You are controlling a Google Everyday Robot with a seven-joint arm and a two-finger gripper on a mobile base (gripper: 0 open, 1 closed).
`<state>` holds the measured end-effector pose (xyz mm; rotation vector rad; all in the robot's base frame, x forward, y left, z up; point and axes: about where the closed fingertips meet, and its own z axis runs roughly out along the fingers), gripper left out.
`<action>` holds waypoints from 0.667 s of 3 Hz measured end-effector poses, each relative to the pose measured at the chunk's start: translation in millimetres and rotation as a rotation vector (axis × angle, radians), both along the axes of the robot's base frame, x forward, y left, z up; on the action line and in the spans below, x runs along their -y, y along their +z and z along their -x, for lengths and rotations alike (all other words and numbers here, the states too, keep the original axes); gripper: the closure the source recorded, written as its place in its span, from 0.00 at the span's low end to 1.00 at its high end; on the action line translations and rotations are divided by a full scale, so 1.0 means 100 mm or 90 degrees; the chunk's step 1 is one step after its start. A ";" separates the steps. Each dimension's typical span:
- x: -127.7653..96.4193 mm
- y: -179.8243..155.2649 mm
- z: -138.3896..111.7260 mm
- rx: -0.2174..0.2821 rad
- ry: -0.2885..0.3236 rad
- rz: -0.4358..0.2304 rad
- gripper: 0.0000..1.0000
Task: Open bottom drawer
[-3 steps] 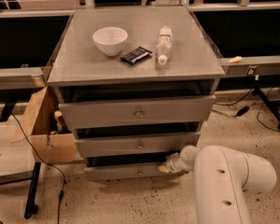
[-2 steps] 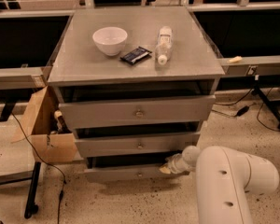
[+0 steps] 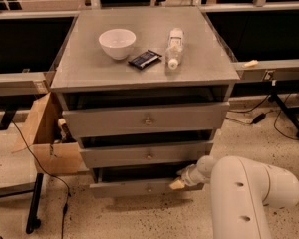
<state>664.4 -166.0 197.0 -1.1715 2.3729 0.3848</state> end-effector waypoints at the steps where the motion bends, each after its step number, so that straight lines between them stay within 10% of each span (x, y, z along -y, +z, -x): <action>1: 0.00 0.04 0.00 0.000 0.000 0.000 0.00; 2: 0.10 -0.06 0.23 -0.029 0.053 0.004 0.00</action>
Offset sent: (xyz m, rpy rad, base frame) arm -0.0903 -0.0522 -0.0301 -0.0292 0.1739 0.3295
